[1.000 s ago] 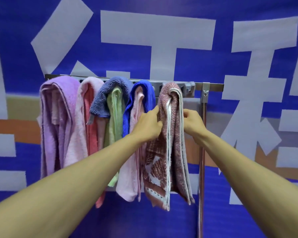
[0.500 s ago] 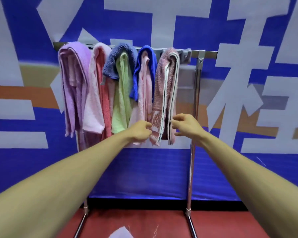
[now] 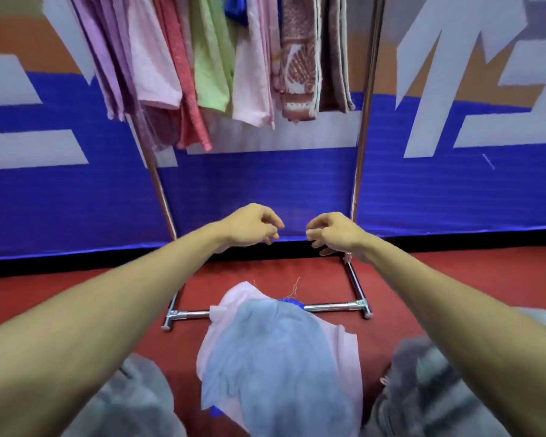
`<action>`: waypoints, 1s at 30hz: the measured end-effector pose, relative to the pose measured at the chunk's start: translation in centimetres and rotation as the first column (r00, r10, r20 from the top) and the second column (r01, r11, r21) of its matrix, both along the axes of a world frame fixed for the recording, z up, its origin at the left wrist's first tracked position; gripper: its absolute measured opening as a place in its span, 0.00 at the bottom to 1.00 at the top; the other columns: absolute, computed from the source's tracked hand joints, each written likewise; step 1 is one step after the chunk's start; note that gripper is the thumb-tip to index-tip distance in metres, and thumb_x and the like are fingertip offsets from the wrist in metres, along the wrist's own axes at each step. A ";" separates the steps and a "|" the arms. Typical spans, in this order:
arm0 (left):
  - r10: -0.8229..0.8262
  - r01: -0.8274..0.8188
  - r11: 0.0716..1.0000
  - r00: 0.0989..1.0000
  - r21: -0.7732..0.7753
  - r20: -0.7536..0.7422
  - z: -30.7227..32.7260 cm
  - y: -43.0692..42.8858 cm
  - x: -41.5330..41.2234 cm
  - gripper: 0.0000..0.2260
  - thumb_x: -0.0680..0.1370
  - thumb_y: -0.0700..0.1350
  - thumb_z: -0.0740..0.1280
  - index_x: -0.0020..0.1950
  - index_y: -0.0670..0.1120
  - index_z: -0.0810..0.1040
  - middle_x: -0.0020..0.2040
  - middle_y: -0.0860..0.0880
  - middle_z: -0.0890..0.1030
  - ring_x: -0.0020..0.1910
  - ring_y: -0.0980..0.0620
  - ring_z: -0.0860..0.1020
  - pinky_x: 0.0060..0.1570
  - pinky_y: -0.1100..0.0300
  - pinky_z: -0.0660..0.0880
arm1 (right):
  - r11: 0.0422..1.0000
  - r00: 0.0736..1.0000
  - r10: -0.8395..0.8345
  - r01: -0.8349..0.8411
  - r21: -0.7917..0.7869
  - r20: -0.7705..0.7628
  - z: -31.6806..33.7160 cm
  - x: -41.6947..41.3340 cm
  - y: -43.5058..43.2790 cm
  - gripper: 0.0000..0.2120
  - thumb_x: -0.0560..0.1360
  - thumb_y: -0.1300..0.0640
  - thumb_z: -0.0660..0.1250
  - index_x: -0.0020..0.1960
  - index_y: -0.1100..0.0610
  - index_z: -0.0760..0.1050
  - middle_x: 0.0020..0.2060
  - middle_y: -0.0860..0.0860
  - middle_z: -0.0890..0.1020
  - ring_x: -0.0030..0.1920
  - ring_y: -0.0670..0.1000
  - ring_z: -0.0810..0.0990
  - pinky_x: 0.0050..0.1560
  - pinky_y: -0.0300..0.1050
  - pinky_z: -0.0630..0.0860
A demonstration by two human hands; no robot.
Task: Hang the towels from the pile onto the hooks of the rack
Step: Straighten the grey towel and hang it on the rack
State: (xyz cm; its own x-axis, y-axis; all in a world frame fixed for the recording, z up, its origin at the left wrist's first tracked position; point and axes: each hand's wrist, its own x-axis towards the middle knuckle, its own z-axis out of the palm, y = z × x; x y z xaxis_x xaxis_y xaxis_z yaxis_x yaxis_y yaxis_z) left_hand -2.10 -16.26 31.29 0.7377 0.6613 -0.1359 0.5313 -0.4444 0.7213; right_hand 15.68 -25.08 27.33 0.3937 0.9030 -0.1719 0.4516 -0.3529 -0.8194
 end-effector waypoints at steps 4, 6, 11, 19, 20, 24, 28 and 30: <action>-0.067 0.056 0.994 0.991 -0.094 -0.115 -6.5 0.5 1.8 0.10 0.77 0.36 0.62 0.55 0.42 0.79 0.47 0.45 0.84 0.44 0.51 0.80 0.43 0.66 0.75 | 0.993 0.999 -0.029 0.027 -0.118 -0.016 -6.7 1.6 1.1 0.03 0.76 0.60 0.66 0.49 0.58 0.77 0.46 0.59 0.82 0.44 0.52 0.79 0.46 0.49 0.80; -0.084 0.063 0.989 0.984 -0.134 -0.155 -9.9 0.9 2.9 0.11 0.76 0.35 0.63 0.56 0.41 0.79 0.48 0.43 0.84 0.44 0.51 0.80 0.49 0.60 0.76 | 0.982 0.998 -0.050 0.045 -0.183 -0.023 -10.0 2.6 1.6 0.05 0.76 0.60 0.66 0.42 0.55 0.76 0.43 0.58 0.81 0.43 0.52 0.79 0.46 0.51 0.80; -0.135 0.090 0.981 0.954 -0.172 -0.268 -17.4 2.0 5.3 0.11 0.76 0.37 0.62 0.57 0.43 0.79 0.48 0.46 0.84 0.45 0.51 0.80 0.46 0.62 0.76 | 0.934 0.997 -0.047 0.064 -0.352 0.054 -17.4 4.8 2.3 0.06 0.74 0.62 0.64 0.40 0.59 0.78 0.37 0.59 0.79 0.38 0.53 0.75 0.48 0.53 0.79; -0.111 0.027 0.975 0.920 -0.220 -0.375 -28.7 4.7 6.1 0.13 0.77 0.35 0.59 0.58 0.43 0.78 0.49 0.46 0.81 0.51 0.46 0.79 0.43 0.60 0.73 | 0.874 0.999 -0.025 0.039 -0.484 0.036 -28.7 5.6 4.5 0.11 0.74 0.63 0.59 0.45 0.64 0.79 0.39 0.59 0.77 0.42 0.58 0.76 0.49 0.51 0.76; -0.085 -0.008 0.974 0.916 -0.228 -0.393 -30.1 5.3 5.8 0.12 0.77 0.36 0.60 0.58 0.43 0.78 0.51 0.44 0.81 0.50 0.46 0.79 0.42 0.62 0.73 | 0.872 0.999 -0.009 0.027 -0.488 0.039 -29.7 5.2 5.2 0.10 0.75 0.62 0.59 0.46 0.63 0.79 0.39 0.58 0.77 0.42 0.57 0.75 0.48 0.49 0.75; -0.006 -0.109 0.968 0.889 -0.224 -0.458 -34.3 7.6 4.0 0.11 0.78 0.37 0.59 0.57 0.42 0.77 0.51 0.45 0.81 0.49 0.45 0.78 0.38 0.65 0.71 | 0.881 1.000 0.000 0.010 -0.473 0.021 -32.7 3.6 8.2 0.12 0.77 0.61 0.60 0.54 0.60 0.80 0.49 0.58 0.82 0.49 0.58 0.79 0.52 0.48 0.76; 0.138 -0.231 0.964 0.859 -0.133 -0.494 -37.3 10.2 1.8 0.12 0.78 0.38 0.59 0.59 0.39 0.76 0.57 0.45 0.78 0.56 0.44 0.75 0.51 0.57 0.73 | 0.902 0.999 0.034 -0.018 -0.431 0.028 -34.6 1.8 11.2 0.15 0.77 0.62 0.59 0.59 0.57 0.80 0.51 0.55 0.82 0.47 0.53 0.73 0.55 0.44 0.72; 0.252 -0.326 0.943 0.838 -0.073 -0.484 -39.1 11.7 0.7 0.13 0.77 0.38 0.60 0.60 0.38 0.74 0.61 0.41 0.75 0.60 0.44 0.73 0.56 0.55 0.71 | 0.911 0.998 0.048 -0.029 -0.411 0.035 -35.6 0.9 12.6 0.16 0.76 0.63 0.58 0.59 0.56 0.79 0.51 0.56 0.82 0.51 0.58 0.76 0.54 0.45 0.72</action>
State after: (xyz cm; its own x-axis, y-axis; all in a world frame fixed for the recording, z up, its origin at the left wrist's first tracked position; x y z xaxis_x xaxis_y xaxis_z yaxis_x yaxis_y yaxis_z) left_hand -1.37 -4.55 -7.77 0.3432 0.7796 -0.5238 0.9058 -0.1273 0.4041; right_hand 16.56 -12.46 -8.28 0.3753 0.7715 -0.5138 0.5033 -0.6351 -0.5860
